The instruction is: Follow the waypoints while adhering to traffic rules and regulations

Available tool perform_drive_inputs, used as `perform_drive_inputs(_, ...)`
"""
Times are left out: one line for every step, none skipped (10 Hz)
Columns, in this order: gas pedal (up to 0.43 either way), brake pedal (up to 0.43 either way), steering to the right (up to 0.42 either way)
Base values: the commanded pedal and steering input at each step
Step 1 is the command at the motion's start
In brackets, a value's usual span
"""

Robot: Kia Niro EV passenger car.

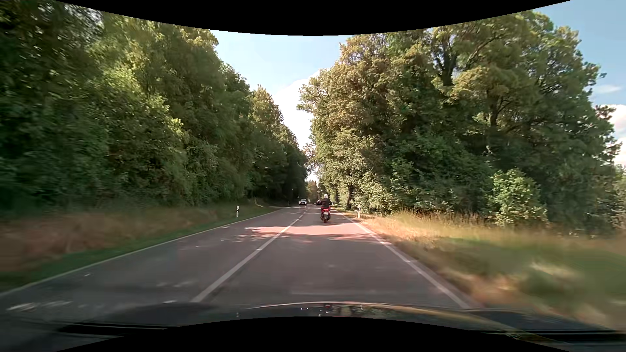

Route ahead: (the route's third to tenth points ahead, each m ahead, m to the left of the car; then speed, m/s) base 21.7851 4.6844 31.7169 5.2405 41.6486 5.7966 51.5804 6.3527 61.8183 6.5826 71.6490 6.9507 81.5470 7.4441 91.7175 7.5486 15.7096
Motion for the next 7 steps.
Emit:
perform_drive_inputs(0.209,0.012,-0.005)
perform_drive_inputs(0.209,0.012,-0.005)
perform_drive_inputs(0.209,0.012,-0.005)
perform_drive_inputs(0.209,0.012,-0.005)
perform_drive_inputs(0.209,0.012,-0.005)
perform_drive_inputs(0.209,0.012,-0.005)
perform_drive_inputs(0.209,0.012,-0.005)
